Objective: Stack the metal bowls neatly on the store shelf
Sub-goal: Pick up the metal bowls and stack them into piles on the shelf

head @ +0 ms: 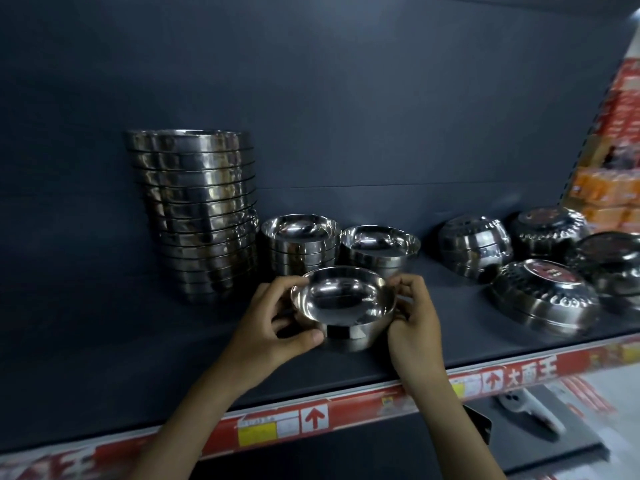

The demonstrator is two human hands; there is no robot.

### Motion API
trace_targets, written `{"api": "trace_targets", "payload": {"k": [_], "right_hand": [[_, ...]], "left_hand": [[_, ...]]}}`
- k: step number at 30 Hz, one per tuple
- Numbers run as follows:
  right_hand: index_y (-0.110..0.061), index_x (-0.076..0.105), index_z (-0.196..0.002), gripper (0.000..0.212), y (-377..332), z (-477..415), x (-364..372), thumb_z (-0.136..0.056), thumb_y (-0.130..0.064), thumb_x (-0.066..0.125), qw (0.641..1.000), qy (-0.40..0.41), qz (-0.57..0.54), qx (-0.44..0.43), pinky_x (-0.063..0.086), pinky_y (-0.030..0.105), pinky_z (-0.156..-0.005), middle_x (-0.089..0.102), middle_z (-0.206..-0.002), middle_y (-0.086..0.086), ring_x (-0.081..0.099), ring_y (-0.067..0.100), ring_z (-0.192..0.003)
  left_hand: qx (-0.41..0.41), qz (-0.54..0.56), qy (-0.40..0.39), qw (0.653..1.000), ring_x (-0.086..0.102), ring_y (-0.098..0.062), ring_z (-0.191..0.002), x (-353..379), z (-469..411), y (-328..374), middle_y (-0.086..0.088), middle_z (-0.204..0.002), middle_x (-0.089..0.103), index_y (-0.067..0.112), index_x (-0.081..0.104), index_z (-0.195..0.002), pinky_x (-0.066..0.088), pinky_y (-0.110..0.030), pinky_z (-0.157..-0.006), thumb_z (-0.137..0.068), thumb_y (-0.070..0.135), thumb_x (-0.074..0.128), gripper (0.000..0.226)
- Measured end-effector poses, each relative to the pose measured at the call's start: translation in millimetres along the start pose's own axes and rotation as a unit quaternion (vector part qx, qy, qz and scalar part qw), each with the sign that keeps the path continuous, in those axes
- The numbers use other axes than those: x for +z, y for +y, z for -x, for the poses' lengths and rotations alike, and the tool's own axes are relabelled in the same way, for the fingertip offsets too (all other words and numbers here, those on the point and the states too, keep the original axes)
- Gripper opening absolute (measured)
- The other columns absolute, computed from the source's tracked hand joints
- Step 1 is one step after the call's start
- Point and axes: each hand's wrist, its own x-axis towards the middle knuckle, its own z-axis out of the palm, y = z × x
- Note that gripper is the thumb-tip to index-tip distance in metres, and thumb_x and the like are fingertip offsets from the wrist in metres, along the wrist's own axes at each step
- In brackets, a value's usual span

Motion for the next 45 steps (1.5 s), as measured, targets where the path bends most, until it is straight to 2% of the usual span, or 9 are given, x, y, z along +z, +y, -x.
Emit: {"api": "trace_targets", "payload": {"k": [4, 8, 14, 18, 21, 25, 30, 36, 45], "right_hand": [[-0.031, 0.054, -0.094, 0.056, -9, 5, 2, -0.077, 0.021, 0.041, 0.999, 0.05, -0.014, 0.007, 0.049, 0.015, -0.075, 0.067, -0.094, -0.006, 0.065, 0.006, -0.09], [-0.031, 0.054, -0.092, 0.041, -15, 11, 3, -0.069, 0.0, 0.041, 0.995, 0.086, -0.045, -0.01, 0.052, 0.032, -0.077, 0.068, -0.093, 0.005, 0.067, 0.02, -0.086], [-0.016, 0.061, -0.104, 0.029, -36, 4, 17, -0.08, -0.007, 0.048, 0.982, 0.094, -0.112, -0.124, 0.05, 0.018, -0.078, 0.071, -0.097, -0.009, 0.066, 0.007, -0.09], [-0.011, 0.045, -0.141, 0.06, -43, -16, 35, -0.089, -0.04, 0.054, 0.978, 0.01, -0.083, -0.191, 0.046, 0.022, -0.097, 0.051, -0.133, 0.004, 0.055, 0.017, -0.124], [-0.018, 0.029, -0.153, 0.086, -44, -33, 48, -0.086, -0.066, 0.053, 0.979, -0.012, -0.014, -0.203, 0.037, 0.016, -0.106, 0.037, -0.141, -0.003, 0.041, 0.008, -0.135], [-0.028, 0.018, -0.156, 0.082, -37, -52, 60, -0.089, -0.058, 0.054, 0.979, -0.027, 0.014, -0.201, 0.037, 0.045, -0.114, 0.033, -0.154, -0.008, 0.036, 0.013, -0.142], [-0.029, 0.013, -0.157, 0.07, -25, -68, 72, -0.098, -0.054, 0.041, 0.978, -0.056, 0.013, -0.199, 0.031, 0.019, -0.113, 0.038, -0.154, -0.015, 0.037, -0.001, -0.14], [-0.041, 0.012, -0.154, 0.057, -14, -82, 88, -0.101, -0.048, 0.033, 0.976, -0.081, 0.025, -0.2, 0.027, 0.05, -0.119, 0.026, -0.163, 0.001, 0.025, 0.019, -0.151], [-0.032, 0.008, -0.157, 0.08, -7, -80, 82, -0.093, -0.05, 0.052, 0.975, -0.05, 0.089, -0.196, 0.023, 0.033, -0.122, 0.018, -0.165, -0.006, 0.016, 0.011, -0.152]], "left_hand": [[0.014, 0.0, 0.009, 1.0, 0.055, -0.013, -0.125, 1, 2, 4, 0.008, -0.137, 0.049, 0.048, 0.047, -0.13, 0.047, -0.044, -0.107, -0.065, 0.044, 0.079, 0.073], [0.049, 0.055, 0.064, 0.995, 0.059, -0.017, -0.122, 3, 1, 8, 0.013, -0.132, 0.057, 0.043, 0.047, -0.133, 0.048, -0.048, -0.104, -0.064, 0.039, 0.08, 0.076], [0.143, 0.11, 0.153, 0.972, 0.06, -0.021, -0.124, -3, -12, 24, 0.002, -0.129, 0.064, 0.027, 0.051, -0.126, 0.048, -0.042, -0.102, -0.065, 0.03, 0.081, 0.067], [0.207, 0.071, 0.206, 0.954, 0.058, -0.021, -0.126, -7, -34, 36, 0.002, -0.13, 0.063, 0.031, 0.052, -0.127, 0.049, -0.033, -0.102, -0.073, 0.028, 0.078, 0.06], [0.238, 0.003, 0.242, 0.94, 0.05, -0.022, -0.135, -8, -49, 35, -0.002, -0.143, 0.052, 0.024, 0.047, -0.14, 0.048, -0.04, -0.105, -0.084, 0.032, 0.071, 0.061], [0.264, -0.083, 0.265, 0.924, 0.035, -0.023, -0.146, -9, -69, 22, -0.004, -0.155, 0.04, 0.007, 0.041, -0.146, 0.04, -0.055, -0.11, -0.094, 0.03, 0.061, 0.06], [0.234, -0.144, 0.277, 0.921, 0.024, -0.021, -0.15, -7, -76, 5, -0.01, -0.16, 0.029, 0.013, 0.034, -0.151, 0.034, -0.054, -0.115, -0.095, 0.024, 0.055, 0.061], [0.192, -0.205, 0.248, 0.927, 0.009, -0.018, -0.154, -7, -74, 3, -0.011, -0.165, 0.015, 0.014, 0.024, -0.155, 0.015, -0.027, -0.123, -0.085, 0.023, 0.052, 0.077], [0.165, -0.302, 0.245, 0.906, 0.01, 0.005, -0.145, 2, -74, -3, -0.006, -0.162, 0.022, 0.026, 0.017, -0.157, 0.017, -0.014, -0.115, -0.086, 0.033, 0.049, 0.078]]}}
